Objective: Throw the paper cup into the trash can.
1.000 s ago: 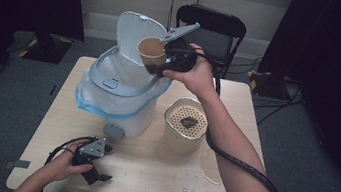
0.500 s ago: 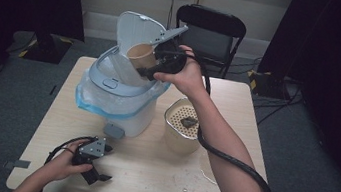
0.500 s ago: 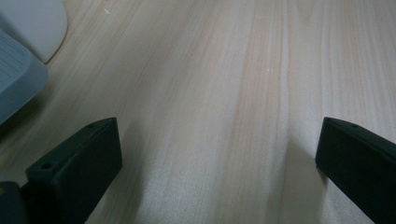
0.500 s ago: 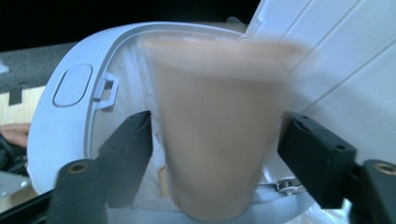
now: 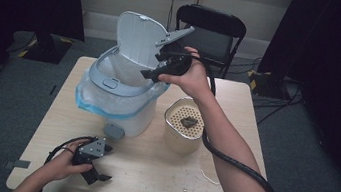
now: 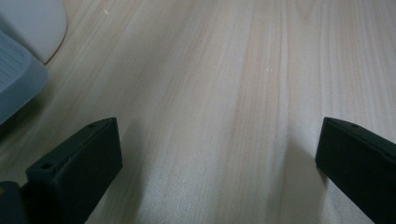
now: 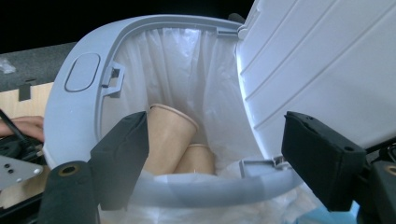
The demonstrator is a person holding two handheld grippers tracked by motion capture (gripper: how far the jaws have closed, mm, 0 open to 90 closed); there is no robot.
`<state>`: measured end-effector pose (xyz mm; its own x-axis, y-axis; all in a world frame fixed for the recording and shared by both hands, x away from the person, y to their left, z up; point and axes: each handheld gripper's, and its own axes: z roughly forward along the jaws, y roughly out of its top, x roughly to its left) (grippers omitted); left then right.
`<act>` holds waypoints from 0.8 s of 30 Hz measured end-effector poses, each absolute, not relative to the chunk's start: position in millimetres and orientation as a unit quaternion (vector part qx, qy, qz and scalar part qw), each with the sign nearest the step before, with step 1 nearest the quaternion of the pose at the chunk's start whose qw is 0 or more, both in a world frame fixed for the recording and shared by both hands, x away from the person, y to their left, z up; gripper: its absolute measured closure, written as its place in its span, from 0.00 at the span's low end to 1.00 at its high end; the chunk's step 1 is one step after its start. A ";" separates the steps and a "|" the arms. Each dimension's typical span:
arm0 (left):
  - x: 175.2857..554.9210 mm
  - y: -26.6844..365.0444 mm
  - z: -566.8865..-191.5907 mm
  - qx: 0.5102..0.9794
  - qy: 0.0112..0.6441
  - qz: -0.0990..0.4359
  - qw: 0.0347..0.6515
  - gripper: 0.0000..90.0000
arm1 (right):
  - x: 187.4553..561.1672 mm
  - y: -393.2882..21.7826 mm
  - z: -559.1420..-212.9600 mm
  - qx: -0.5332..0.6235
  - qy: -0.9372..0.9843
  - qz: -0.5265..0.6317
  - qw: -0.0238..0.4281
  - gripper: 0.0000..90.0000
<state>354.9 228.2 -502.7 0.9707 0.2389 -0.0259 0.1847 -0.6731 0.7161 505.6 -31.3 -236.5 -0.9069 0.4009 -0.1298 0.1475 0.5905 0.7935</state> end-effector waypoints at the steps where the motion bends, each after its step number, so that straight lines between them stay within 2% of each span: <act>1: 354.9 228.3 -502.6 0.914 0.116 0.035 0.387 0.00 | 504.9 -32.6 -236.1 0.158 0.879 0.425 0.149 0.25; 24: 355.4 229.0 -501.7 0.917 0.112 0.041 0.381 0.00 | 499.2 -84.5 -230.3 0.189 0.876 0.420 0.144 0.20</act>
<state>355.4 229.0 -501.7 0.9716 0.2365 -0.0112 0.1746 -0.6838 0.7085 499.2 -84.5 -230.3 -0.8874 0.4515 -0.0933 0.2096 0.5754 0.7905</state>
